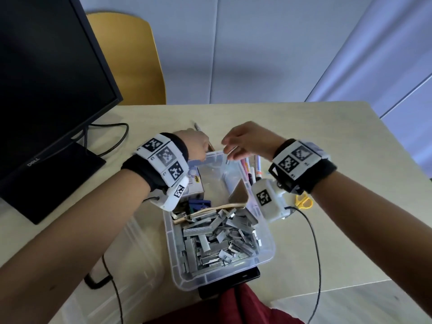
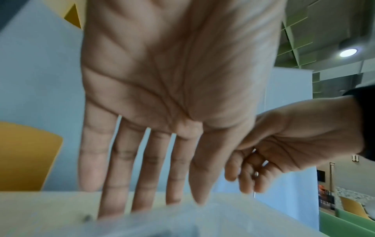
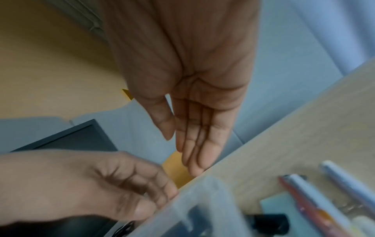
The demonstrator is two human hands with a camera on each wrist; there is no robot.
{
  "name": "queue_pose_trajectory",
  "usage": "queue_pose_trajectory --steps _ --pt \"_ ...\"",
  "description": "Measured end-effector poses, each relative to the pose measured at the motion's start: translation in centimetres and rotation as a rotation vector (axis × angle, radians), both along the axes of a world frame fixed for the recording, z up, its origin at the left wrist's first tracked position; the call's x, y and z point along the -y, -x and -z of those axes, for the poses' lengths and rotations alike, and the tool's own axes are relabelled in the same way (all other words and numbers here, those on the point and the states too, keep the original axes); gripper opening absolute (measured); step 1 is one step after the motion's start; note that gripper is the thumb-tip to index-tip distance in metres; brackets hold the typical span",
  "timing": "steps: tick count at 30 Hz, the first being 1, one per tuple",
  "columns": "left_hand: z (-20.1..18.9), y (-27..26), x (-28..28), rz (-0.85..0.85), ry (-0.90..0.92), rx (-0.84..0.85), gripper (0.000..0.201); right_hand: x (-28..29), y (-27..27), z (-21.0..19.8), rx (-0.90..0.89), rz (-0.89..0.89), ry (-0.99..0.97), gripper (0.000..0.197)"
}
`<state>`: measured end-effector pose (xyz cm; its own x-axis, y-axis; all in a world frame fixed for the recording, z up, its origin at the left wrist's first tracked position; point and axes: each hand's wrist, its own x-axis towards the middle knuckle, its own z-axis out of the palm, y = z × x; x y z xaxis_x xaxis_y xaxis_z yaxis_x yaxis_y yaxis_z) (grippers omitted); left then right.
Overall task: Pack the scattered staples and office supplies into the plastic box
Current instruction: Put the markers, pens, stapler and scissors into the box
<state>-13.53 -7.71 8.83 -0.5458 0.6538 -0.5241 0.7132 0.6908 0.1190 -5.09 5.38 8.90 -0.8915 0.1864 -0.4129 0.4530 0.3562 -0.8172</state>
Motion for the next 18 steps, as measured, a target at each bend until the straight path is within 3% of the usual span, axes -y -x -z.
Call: queue_pose_trajectory --steps 2,5,12,18 --pt "0.5 -0.7 -1.8 -0.007 -0.048 0.009 0.029 -2.4 -0.3 -0.2 -0.033 0.077 -0.011 0.018" --pt "1.3 -1.3 -3.7 -0.042 -0.099 0.045 0.023 -5.2 -1.2 1.5 0.001 0.146 -0.071 0.017" --pt "1.7 -1.0 -5.0 -0.12 -0.103 0.138 0.034 -6.2 -2.8 9.5 0.222 0.049 -0.457 0.025" --pt "2.4 -0.3 -5.0 -0.158 -0.086 0.152 0.039 -4.8 -1.3 12.7 0.272 0.018 -0.604 0.066"
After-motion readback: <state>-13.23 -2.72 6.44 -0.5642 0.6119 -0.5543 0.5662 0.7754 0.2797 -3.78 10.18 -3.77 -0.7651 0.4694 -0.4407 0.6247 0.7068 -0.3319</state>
